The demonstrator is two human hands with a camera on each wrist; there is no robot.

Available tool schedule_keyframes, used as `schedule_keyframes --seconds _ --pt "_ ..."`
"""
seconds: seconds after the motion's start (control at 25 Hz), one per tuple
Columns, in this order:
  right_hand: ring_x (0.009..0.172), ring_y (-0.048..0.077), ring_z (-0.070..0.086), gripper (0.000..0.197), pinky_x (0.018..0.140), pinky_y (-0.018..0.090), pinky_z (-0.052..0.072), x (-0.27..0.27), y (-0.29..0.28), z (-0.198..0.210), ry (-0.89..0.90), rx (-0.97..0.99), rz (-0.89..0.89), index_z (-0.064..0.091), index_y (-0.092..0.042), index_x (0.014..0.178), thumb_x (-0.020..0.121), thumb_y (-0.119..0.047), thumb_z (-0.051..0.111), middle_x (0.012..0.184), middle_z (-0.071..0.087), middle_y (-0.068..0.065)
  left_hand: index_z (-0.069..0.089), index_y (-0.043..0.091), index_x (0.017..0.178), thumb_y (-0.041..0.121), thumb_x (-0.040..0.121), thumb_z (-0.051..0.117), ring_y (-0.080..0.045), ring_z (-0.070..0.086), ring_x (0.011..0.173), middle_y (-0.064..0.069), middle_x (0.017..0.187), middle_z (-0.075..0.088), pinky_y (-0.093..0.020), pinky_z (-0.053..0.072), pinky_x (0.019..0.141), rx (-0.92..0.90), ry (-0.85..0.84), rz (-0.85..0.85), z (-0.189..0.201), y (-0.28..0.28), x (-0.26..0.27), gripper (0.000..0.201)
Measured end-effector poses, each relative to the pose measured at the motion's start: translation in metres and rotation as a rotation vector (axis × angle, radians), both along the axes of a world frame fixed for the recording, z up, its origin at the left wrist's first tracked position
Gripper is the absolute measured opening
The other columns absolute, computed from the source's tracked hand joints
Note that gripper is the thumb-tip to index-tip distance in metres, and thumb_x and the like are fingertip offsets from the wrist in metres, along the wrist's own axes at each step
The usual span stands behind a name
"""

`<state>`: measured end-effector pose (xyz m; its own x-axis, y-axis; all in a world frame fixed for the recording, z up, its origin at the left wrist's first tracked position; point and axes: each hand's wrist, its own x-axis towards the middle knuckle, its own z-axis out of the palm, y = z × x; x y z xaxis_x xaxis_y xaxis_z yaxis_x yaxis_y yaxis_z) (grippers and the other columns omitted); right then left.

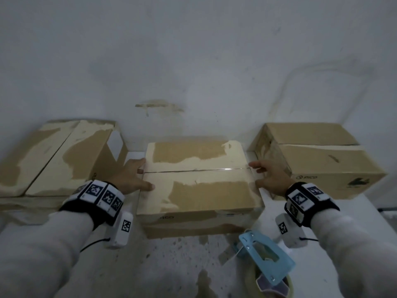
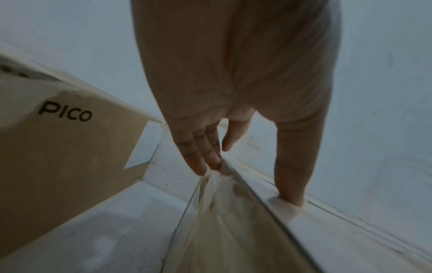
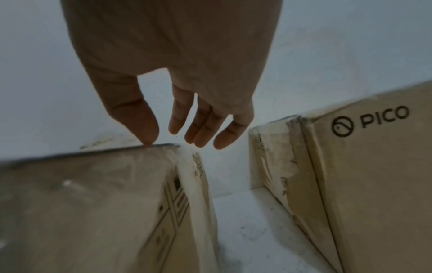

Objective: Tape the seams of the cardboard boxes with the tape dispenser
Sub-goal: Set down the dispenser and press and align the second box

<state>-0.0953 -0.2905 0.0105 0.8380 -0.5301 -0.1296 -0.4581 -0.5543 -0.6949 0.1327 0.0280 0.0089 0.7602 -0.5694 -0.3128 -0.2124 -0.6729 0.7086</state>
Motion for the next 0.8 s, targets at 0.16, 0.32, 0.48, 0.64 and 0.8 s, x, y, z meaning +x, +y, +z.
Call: schedule_keyframes --seconds 0.16,0.32,0.48,0.64,0.8 --pt "0.102 0.016 0.059 0.048 0.095 0.035 0.048 0.021 -0.014 0.002 0.035 -0.061 0.03 0.058 -0.016 0.118 0.074 -0.001 0.066 0.108 0.062 0.0 0.015 0.007 0.15 0.014 0.074 0.077 -0.028 0.043 0.127 -0.008 0.152 0.024 -0.035 0.042 0.096 0.066 -0.032 -0.045 0.0 -0.006 0.008 0.098" --pt "0.1 0.016 0.057 0.04 0.091 0.028 0.042 0.049 -0.027 0.01 0.06 -0.026 0.003 0.059 -0.015 0.117 0.079 -0.003 0.063 0.104 0.062 0.001 0.016 0.013 0.15 0.03 0.083 0.068 -0.029 0.048 0.123 -0.004 0.157 0.016 -0.041 0.041 0.103 0.101 -0.093 -0.068 0.002 -0.013 0.029 0.087" --pt "0.101 0.027 0.056 0.037 0.084 0.031 0.044 0.084 -0.039 0.007 -0.037 0.06 -0.053 0.057 -0.002 0.116 0.081 0.009 0.053 0.106 0.059 0.012 0.018 0.014 0.15 0.035 0.091 0.057 -0.024 0.028 0.14 -0.005 0.157 0.016 -0.037 0.03 0.112 0.152 -0.156 -0.103 0.005 -0.026 0.047 0.074" --pt "0.097 0.022 0.053 0.035 0.077 0.029 0.042 0.106 -0.051 -0.003 -0.054 0.059 -0.089 0.057 -0.001 0.117 0.084 0.008 0.052 0.102 0.057 0.008 0.02 0.017 0.15 0.037 0.095 0.046 -0.028 0.04 0.131 -0.007 0.154 0.021 -0.034 0.032 0.108 0.155 -0.175 -0.072 0.002 -0.037 0.065 0.064" --pt "0.096 0.02 0.049 0.035 0.08 0.031 0.04 0.112 -0.058 -0.01 -0.061 0.083 -0.113 0.056 -0.005 0.122 0.088 0.003 0.053 0.09 0.055 -0.002 0.022 0.019 0.149 0.034 0.099 0.039 -0.029 0.044 0.127 -0.009 0.15 0.029 -0.036 0.036 0.106 0.135 -0.153 -0.05 -0.005 -0.043 0.08 0.055"
